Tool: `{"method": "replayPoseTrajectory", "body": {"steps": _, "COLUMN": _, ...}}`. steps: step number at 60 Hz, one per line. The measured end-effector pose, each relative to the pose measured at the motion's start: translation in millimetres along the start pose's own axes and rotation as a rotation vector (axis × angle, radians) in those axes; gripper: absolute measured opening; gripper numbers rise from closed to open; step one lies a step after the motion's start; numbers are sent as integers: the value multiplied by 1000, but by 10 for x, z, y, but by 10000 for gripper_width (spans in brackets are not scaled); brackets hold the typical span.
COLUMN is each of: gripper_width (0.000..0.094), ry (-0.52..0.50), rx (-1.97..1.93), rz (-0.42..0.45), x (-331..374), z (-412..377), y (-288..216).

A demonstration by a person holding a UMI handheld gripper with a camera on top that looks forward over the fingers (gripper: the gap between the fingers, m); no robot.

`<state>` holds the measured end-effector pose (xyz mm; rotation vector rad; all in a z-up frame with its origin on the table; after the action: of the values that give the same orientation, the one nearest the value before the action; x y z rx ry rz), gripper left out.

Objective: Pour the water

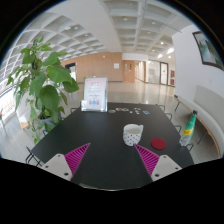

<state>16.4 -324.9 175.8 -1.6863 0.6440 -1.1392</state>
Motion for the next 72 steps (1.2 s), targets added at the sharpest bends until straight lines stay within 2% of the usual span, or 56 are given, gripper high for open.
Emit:
{"method": "replayPoseTrajectory", "body": {"steps": 7, "gripper_width": 857, "ry": 62, "rx": -23, "rz": -20, "x": 47, "z": 266, "y": 164}}
{"method": "replayPoseTrajectory", "body": {"steps": 24, "gripper_width": 861, "ry": 222, "rx": -71, "rz": -59, "x": 278, "z": 1655, "y": 607}}
{"method": "replayPoseTrajectory", "body": {"steps": 42, "gripper_width": 863, "ry": 436, "rx": -35, "rz": -1, "x": 405, "z": 3228, "y": 575}}
{"method": "replayPoseTrajectory", "body": {"steps": 52, "gripper_width": 861, "ry": 472, "rx": -64, "rz": 53, "x": 160, "z": 3885, "y": 500}}
{"method": "replayPoseTrajectory", "body": {"steps": 61, "gripper_width": 858, "ry": 460, "rx": -87, "rz": 105, "x": -190, "z": 4240, "y": 348}}
{"method": "replayPoseTrajectory", "body": {"steps": 67, "gripper_width": 798, "ry": 466, "rx": -77, "rz": 124, "x": -370, "z": 4409, "y": 290}}
{"method": "replayPoseTrajectory", "body": {"steps": 69, "gripper_width": 753, "ry": 474, "rx": -72, "rz": 119, "x": -407, "z": 4461, "y": 294}}
{"method": "replayPoseTrajectory", "body": {"steps": 72, "gripper_width": 639, "ry": 482, "rx": -58, "rz": 115, "x": -408, "z": 4571, "y": 306}}
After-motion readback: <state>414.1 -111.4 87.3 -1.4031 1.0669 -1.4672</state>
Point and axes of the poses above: the point between the fingertips, and its own axes, seen from behind it with the camera up: z to the right, y down, x backward, against the way the camera looks, the point moved 4 cm from there along x, backward, against the way the camera looks, and after that the axes turned 15 degrees about -y, right-handed, at the moved point
